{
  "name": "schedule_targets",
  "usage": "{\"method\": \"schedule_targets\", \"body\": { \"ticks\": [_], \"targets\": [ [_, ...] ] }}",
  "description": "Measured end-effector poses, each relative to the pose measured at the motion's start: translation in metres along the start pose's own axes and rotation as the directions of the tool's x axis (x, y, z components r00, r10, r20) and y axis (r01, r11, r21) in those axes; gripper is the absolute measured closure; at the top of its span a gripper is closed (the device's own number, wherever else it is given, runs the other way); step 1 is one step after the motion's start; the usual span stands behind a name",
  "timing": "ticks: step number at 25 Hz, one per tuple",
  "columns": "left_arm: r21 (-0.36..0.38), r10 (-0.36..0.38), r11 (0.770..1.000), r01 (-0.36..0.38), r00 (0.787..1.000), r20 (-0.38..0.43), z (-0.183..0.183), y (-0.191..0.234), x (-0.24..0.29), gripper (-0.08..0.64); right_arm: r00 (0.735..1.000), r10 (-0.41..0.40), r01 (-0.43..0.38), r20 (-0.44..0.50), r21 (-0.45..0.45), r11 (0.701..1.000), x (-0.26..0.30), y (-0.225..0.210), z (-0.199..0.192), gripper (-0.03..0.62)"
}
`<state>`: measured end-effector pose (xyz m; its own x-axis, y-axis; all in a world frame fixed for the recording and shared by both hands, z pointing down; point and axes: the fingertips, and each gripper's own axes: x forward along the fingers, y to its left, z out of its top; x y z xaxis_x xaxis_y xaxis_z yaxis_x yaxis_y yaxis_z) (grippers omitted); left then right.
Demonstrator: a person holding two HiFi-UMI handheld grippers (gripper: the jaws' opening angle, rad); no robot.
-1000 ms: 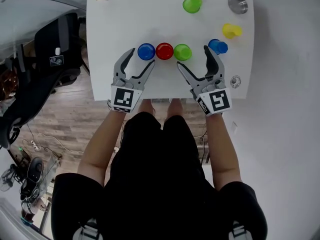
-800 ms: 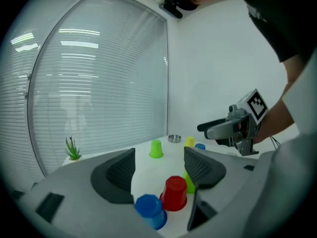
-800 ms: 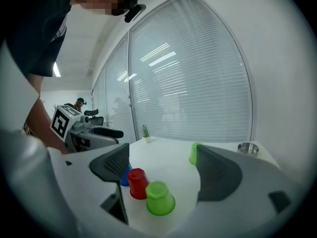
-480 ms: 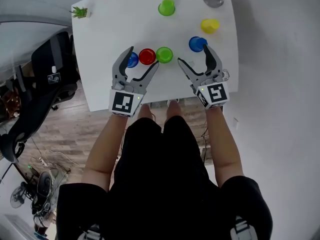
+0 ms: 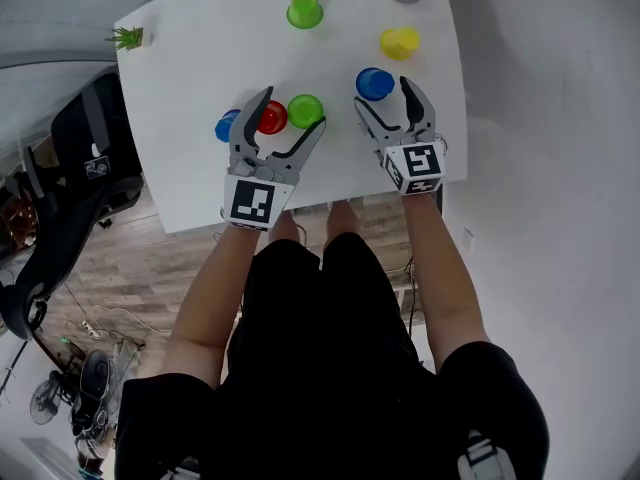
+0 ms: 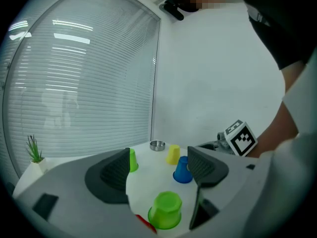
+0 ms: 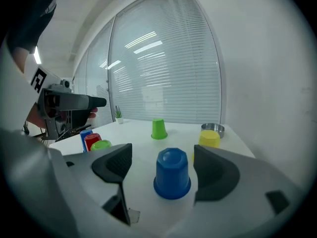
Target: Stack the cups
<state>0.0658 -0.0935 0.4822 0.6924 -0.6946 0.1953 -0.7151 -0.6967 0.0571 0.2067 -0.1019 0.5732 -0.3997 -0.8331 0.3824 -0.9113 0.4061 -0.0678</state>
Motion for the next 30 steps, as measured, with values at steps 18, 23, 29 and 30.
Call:
{"method": "schedule_targets", "body": {
  "ticks": [18, 23, 29, 30],
  "targets": [
    [-0.017, 0.029, 0.999, -0.029, 1.0, -0.008, -0.001, 0.003, 0.007, 0.192, 0.999, -0.012, 0.01, -0.042, -0.045, 0.999, 0.014, -0.013, -0.014, 0.365],
    [-0.013, 0.044, 0.999, -0.044, 0.999, 0.002, 0.007, 0.01, -0.007, 0.192, 0.999, 0.032, -0.031, 0.014, -0.059, 0.998, 0.005, 0.007, 0.028, 0.359],
    [0.008, 0.071, 0.997, -0.071, 0.997, 0.0, 0.012, 0.025, -0.033, 0.192, 0.992, 0.117, -0.112, 0.043, -0.105, 0.988, 0.0, 0.053, 0.073, 0.357],
    [0.011, 0.078, 0.997, -0.078, 0.997, -0.011, 0.01, 0.028, -0.038, 0.192, 0.99, 0.132, -0.126, 0.047, -0.117, 0.985, -0.001, 0.063, 0.078, 0.357]
  ]
}}
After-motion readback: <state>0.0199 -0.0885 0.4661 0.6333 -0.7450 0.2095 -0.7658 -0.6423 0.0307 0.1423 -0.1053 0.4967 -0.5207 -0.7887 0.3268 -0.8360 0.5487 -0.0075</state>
